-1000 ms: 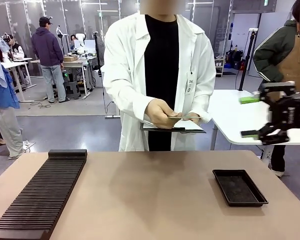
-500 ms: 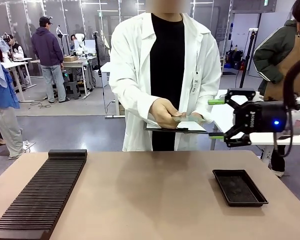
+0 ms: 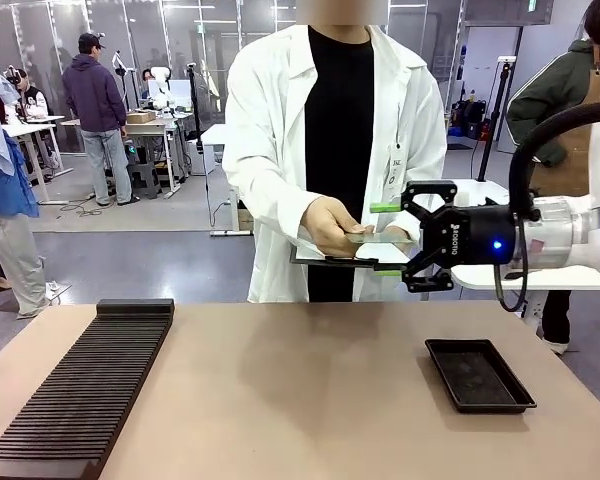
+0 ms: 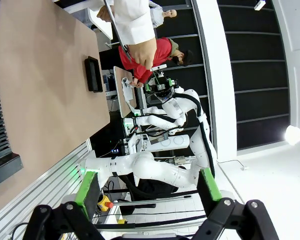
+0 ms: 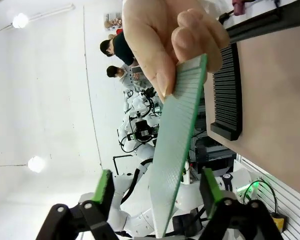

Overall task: Inspect the PCB.
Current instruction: Pick up the Blank PCB that the human is holding.

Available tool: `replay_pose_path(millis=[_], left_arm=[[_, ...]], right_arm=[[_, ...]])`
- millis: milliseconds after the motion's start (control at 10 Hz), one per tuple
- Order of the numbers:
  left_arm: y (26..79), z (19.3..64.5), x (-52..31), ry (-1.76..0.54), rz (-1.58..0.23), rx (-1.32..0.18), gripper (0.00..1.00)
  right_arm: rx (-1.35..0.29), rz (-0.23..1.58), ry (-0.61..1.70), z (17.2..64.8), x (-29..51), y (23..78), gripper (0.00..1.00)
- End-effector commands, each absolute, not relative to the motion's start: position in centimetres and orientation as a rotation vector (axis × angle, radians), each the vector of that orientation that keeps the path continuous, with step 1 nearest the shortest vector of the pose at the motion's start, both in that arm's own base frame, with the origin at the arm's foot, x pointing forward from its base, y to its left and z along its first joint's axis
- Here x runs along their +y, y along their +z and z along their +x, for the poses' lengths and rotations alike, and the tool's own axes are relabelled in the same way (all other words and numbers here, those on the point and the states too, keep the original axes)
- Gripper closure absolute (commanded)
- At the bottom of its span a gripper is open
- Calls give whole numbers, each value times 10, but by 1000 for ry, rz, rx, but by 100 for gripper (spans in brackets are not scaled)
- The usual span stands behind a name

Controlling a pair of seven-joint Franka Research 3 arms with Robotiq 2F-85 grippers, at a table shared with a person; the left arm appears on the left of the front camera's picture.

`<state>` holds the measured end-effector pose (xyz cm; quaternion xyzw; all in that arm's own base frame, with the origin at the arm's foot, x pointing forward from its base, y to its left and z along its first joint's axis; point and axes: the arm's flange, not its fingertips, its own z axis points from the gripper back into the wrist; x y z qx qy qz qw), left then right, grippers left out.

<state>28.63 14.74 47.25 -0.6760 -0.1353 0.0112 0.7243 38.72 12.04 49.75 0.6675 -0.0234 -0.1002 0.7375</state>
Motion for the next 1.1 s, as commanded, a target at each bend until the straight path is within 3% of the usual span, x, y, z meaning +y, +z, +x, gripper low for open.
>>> replay_pose_path(millis=[0, 100, 400, 500, 1000], left_arm=[[473, 287, 147, 21, -1495, -304, 0], [473, 287, 147, 21, -1495, -304, 0], [473, 287, 147, 21, -1495, -304, 0], [473, 287, 147, 21, -1495, -304, 0], [473, 287, 147, 21, -1495, -304, 0]], right_arm=[[-92, 1485, -204, 396, 127, 496, 73], [-91, 1492, -208, 396, 128, 495, 100], [-82, 1498, -211, 396, 133, 492, 96], [-84, 1497, -210, 396, 133, 492, 100], [-80, 1499, -211, 393, 131, 488, 100]])
